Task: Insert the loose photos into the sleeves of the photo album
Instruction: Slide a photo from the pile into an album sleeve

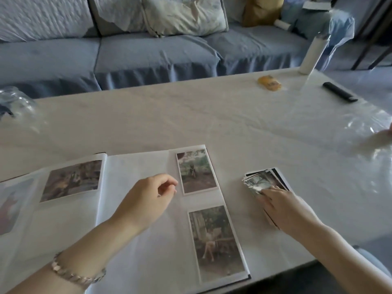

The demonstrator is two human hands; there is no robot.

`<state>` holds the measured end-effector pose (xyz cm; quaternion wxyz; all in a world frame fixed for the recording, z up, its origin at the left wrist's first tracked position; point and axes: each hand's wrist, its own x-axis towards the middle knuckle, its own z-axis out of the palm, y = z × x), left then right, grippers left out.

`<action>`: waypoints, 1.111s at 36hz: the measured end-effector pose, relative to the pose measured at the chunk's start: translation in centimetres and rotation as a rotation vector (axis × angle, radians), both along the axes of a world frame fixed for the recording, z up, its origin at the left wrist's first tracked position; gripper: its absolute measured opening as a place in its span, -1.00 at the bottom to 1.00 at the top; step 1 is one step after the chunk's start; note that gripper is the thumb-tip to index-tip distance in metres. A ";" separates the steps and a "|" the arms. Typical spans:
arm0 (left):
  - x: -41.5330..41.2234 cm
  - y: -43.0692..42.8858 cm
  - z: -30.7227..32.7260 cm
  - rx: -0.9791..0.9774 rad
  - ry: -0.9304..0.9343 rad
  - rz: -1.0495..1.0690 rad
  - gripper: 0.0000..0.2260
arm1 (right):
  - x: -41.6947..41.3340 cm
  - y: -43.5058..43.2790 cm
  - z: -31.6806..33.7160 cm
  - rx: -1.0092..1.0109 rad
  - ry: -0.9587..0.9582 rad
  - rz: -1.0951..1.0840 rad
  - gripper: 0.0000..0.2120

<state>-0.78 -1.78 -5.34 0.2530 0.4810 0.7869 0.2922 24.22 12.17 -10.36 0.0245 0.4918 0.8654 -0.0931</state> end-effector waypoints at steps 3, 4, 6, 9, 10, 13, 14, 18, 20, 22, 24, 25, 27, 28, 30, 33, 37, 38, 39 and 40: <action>0.4 0.1 0.0 -0.005 -0.062 0.014 -0.76 | -0.2 -0.1 0.2 0.200 0.101 0.000 -0.65; 0.5 0.2 0.1 0.004 -0.116 0.027 -0.77 | -0.5 -0.3 0.4 0.276 0.175 0.016 -0.63; 1.0 0.4 0.3 0.023 -0.297 0.058 -0.81 | -1.1 -0.9 0.6 0.465 0.372 0.089 -0.64; 1.9 0.7 1.2 -0.015 -0.631 0.081 -0.80 | -3.6 -2.8 1.3 0.542 0.533 0.245 -0.69; 2.1 0.7 1.5 -0.035 -0.718 0.076 -0.78 | -4.6 -3.5 1.5 0.536 0.564 0.308 -0.70; 2.5 0.4 1.8 -0.053 -0.790 0.033 -0.77 | -7.6 -5.5 2.1 0.454 0.619 0.486 -0.71; 2.5 0.2 1.9 -0.020 -0.775 0.046 -0.81 | -8.4 -6.0 2.2 0.426 0.633 0.532 -0.72; 0.6 -1.0 1.2 0.121 -0.511 0.159 -0.80 | -11.3 -7.6 2.6 0.245 0.686 0.639 -0.69; -1.1 -1.7 0.9 0.136 -0.358 0.137 -0.79 | -12.5 -8.0 3.1 0.164 0.749 0.568 -0.66; -2.8 -2.7 1.1 0.109 -0.264 0.057 -0.81 | -13.5 -8.2 3.7 0.118 0.804 0.465 -0.65; -4.2 -3.7 1.6 0.014 -0.184 -0.044 -0.83 | -14.4 -8.3 4.6 0.005 0.811 0.368 -0.62; -4.8 -4.2 1.9 -0.048 -0.129 -0.098 -0.82 | -14.9 -8.4 5.3 -0.109 0.803 0.325 -0.61; -6.0 -5.2 2.4 -0.114 -0.058 -0.154 -0.82 | -15.9 -8.7 5.9 -0.334 0.801 0.292 -0.70; -6.5 -5.7 2.6 -0.102 -0.072 -0.146 -0.83 | -16.4 -8.7 5.9 -0.406 0.812 0.296 -0.77; -7.3 -6.7 2.9 -0.041 -0.148 -0.066 -0.89 | -17.4 -9.0 5.8 -0.479 0.851 0.295 -0.74; -8.4 -7.9 2.7 0.043 -0.112 0.110 -0.91 | -18.7 -9.8 5.5 -0.558 0.918 0.277 -0.72; -9.8 -9.1 2.3 0.165 -0.134 0.403 -0.79 | -20.4 -10.5 5.1 -0.571 1.081 0.104 -0.81; -10.1 -9.5 2.1 0.171 -0.191 0.473 -0.70 | -20.9 -10.5 5.0 -0.571 1.114 0.057 -0.83; -10.5 -9.8 2.0 0.162 -0.257 0.539 -0.58 | -21.3 -10.7 5.0 -0.576 1.150 0.012 -0.84; -10.7 -10.1 2.0 0.145 -0.327 0.592 -0.45 | -21.8 -10.9 5.0 -0.575 1.180 -0.023 -0.84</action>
